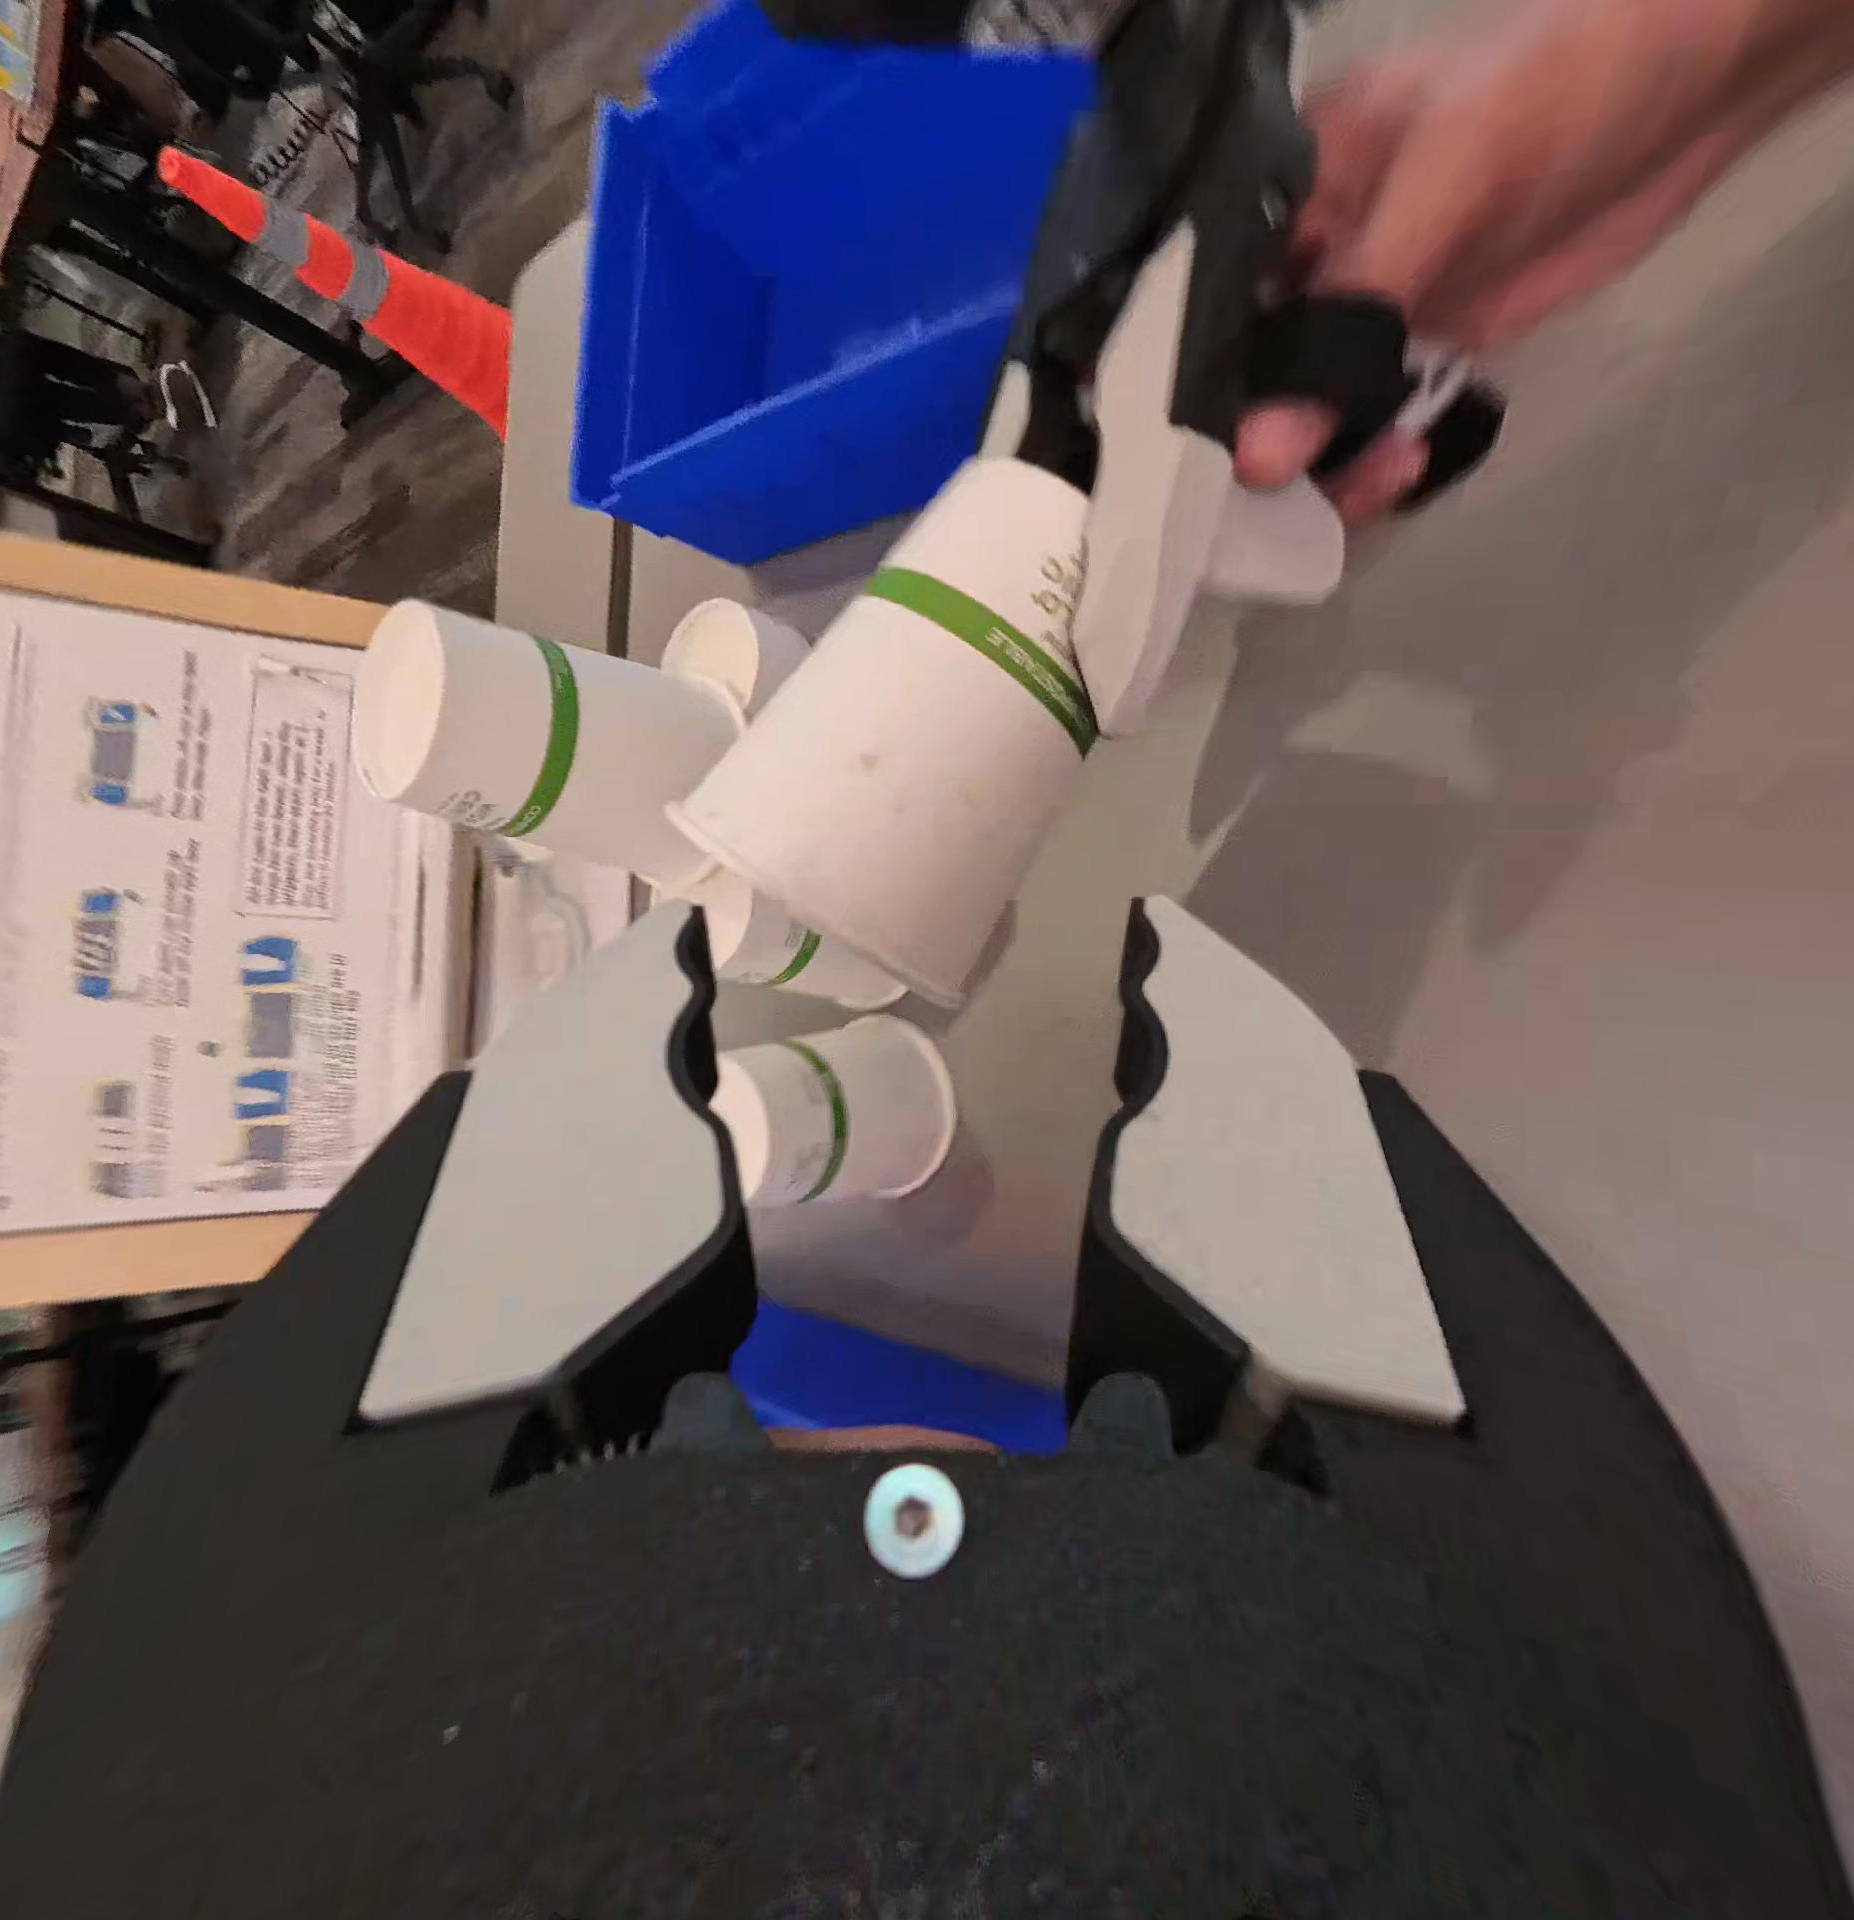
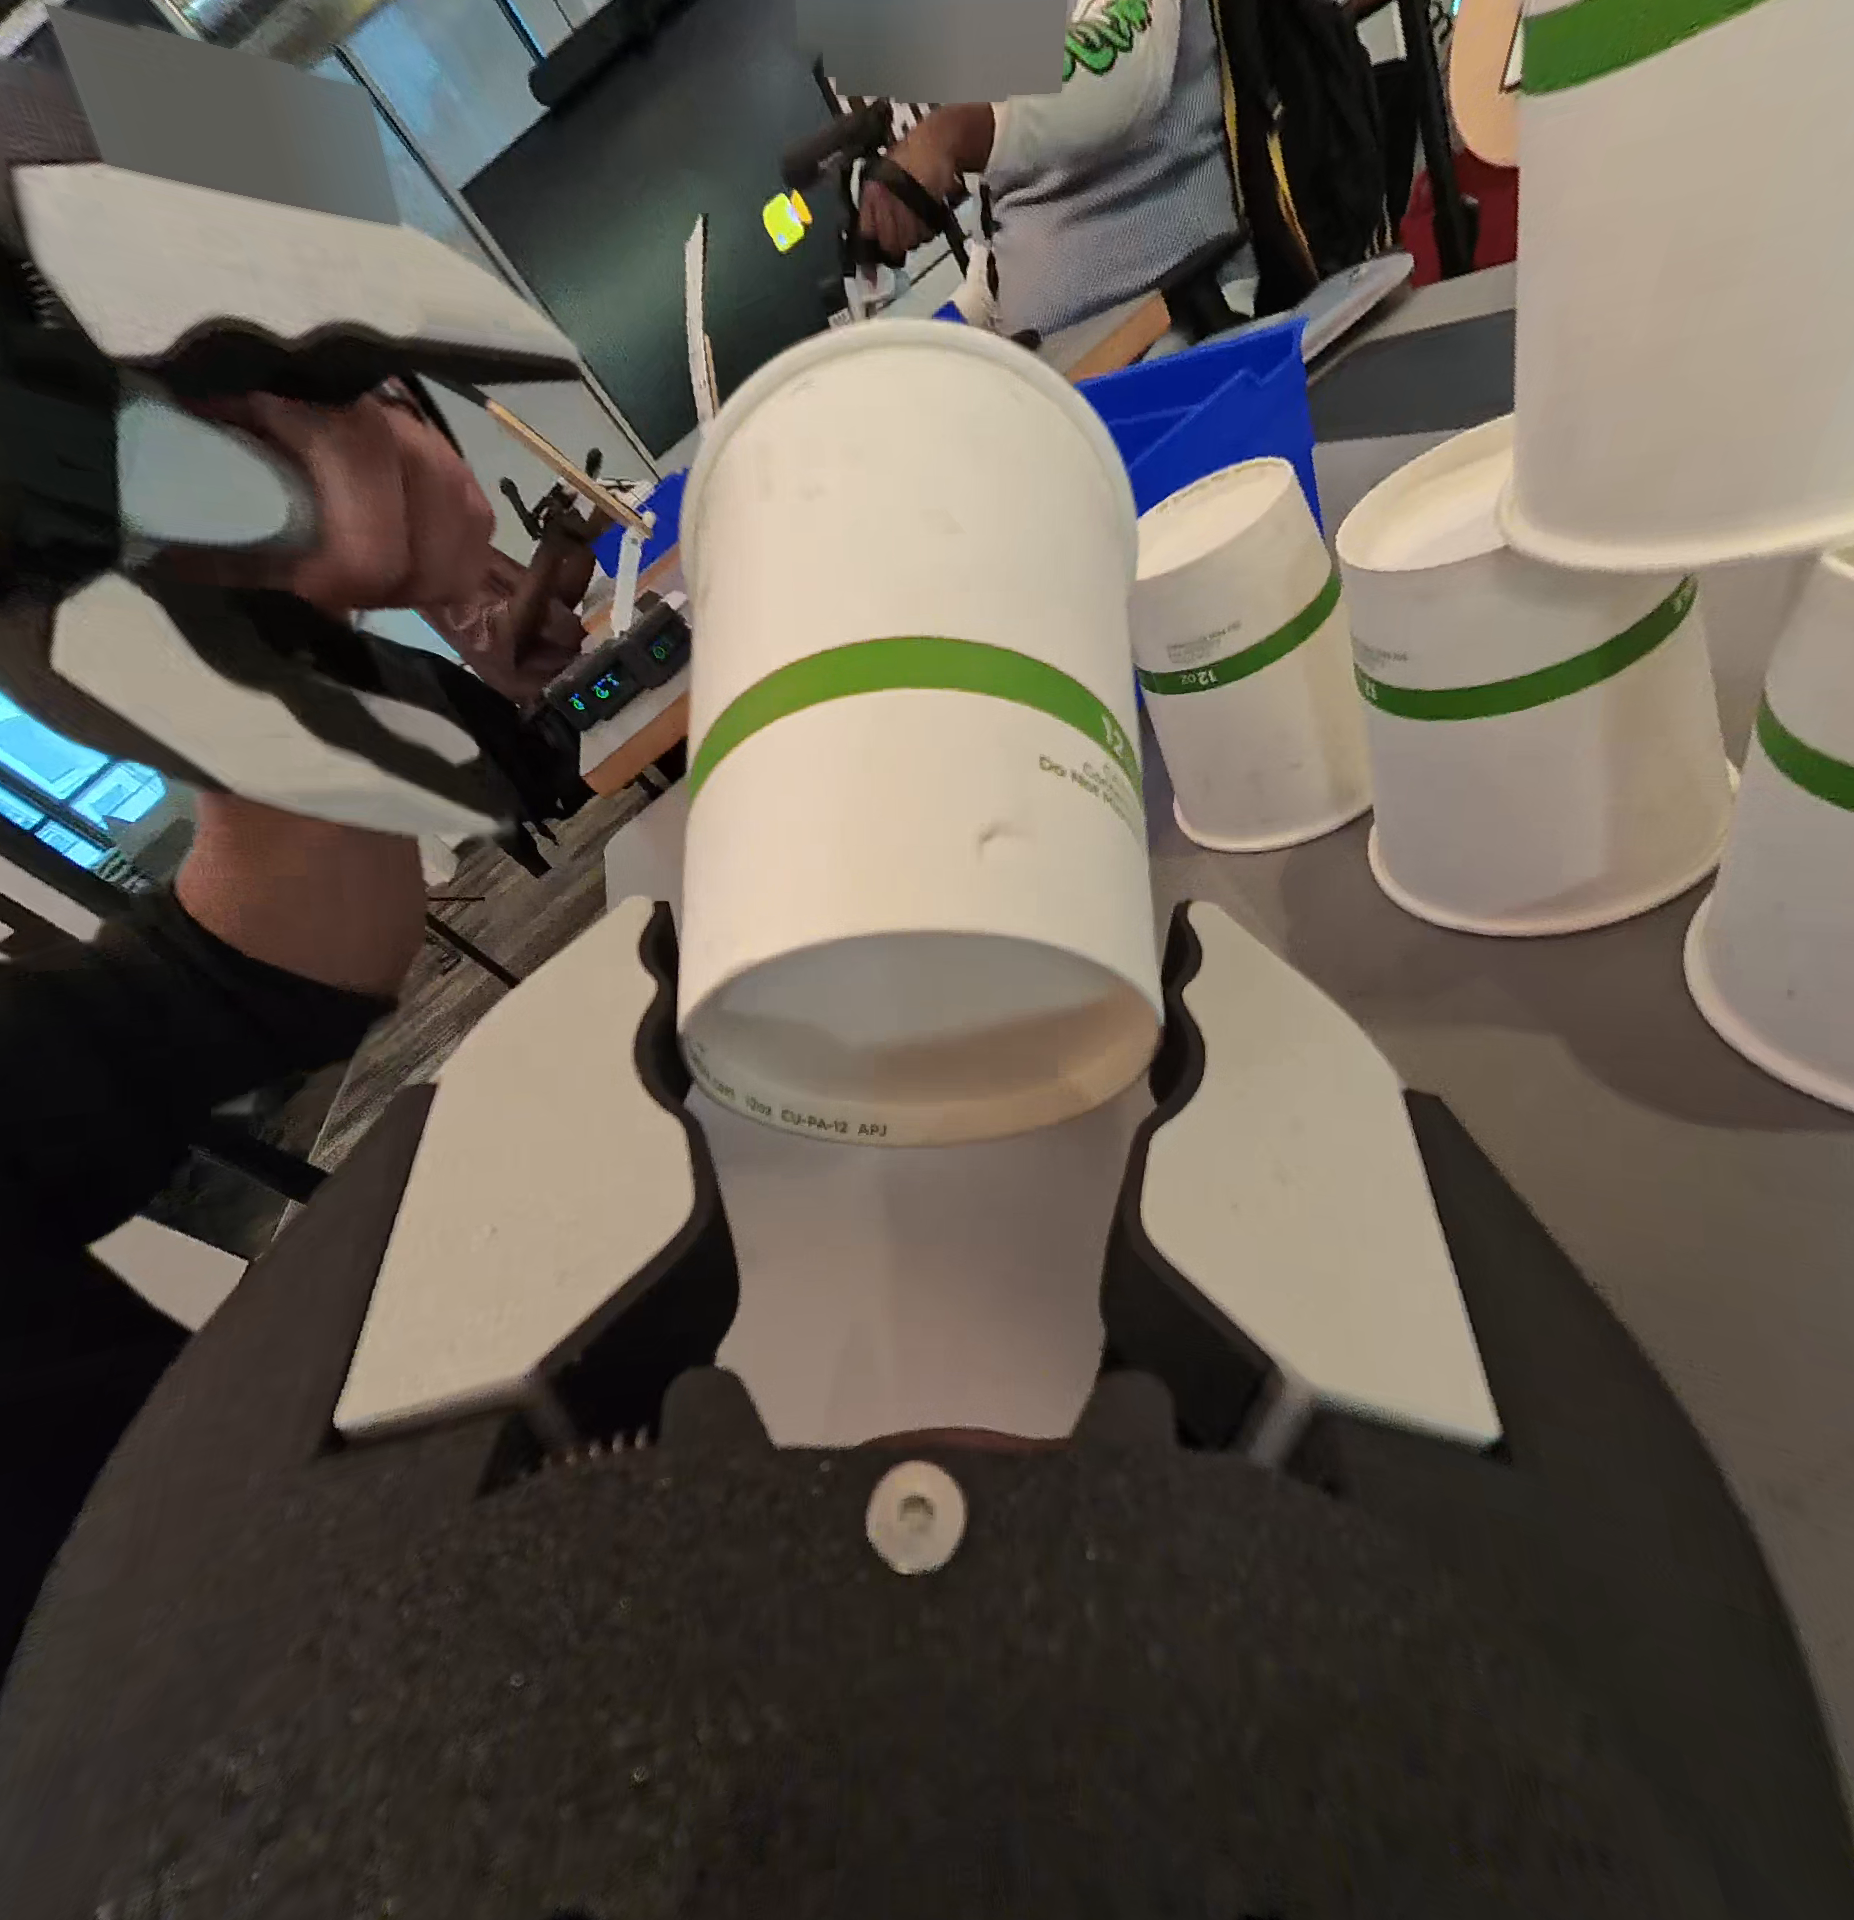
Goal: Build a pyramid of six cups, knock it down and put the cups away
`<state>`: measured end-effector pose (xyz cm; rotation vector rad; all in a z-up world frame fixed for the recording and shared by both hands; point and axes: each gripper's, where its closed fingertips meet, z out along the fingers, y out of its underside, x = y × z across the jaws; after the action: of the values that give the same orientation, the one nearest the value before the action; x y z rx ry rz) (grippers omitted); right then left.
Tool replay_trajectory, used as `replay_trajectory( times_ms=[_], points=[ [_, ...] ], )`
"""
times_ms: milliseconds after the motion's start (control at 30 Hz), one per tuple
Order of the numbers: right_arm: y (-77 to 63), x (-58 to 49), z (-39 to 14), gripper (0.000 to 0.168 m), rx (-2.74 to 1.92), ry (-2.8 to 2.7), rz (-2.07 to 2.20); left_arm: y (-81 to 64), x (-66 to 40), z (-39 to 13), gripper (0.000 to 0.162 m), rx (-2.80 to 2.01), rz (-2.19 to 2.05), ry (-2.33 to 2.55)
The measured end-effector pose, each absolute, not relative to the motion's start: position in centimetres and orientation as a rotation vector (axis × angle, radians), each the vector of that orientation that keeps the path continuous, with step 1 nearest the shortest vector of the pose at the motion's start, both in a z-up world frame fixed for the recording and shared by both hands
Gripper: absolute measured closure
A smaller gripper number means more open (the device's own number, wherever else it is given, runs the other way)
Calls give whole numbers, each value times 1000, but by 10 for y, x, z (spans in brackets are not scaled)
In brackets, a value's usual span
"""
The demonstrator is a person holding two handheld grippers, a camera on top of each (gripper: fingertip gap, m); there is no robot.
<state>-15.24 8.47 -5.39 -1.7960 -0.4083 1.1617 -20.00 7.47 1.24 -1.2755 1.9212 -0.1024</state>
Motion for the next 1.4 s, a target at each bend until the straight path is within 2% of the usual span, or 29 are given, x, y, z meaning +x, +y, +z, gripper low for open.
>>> replay_trajectory(
  times_ms=[167,233,467,633,800,967,1167,1400],
  points=[
    [81,-157,-54,81,-1836,-429,1141,96,-193,-9,64,-1027,428,2098],
    [81,-157,-55,80,-1846,-430,1117,102,-190,-18,61,-979,521,2133],
    [80,-160,-56,80,-1867,-442,1074,108,-171,-34,60,-949,627,2129],
    [81,-158,-57,80,-1886,-443,1018,116,-168,-49,76,-976,680,2118],
    [85,-144,-44,78,-1802,-408,967,125,-166,-52,77,-1101,518,1942],
    [74,-115,-25,76,-1694,-330,902,177,-182,-24,77,-1392,102,1366],
    [47,-142,-57,81,-1719,-416,906,242,-210,-7,76,-1622,-252,653],
    [39,-161,-70,87,-1759,-450,1002,274,-197,-31,76,-1728,-279,389]
  ],
)
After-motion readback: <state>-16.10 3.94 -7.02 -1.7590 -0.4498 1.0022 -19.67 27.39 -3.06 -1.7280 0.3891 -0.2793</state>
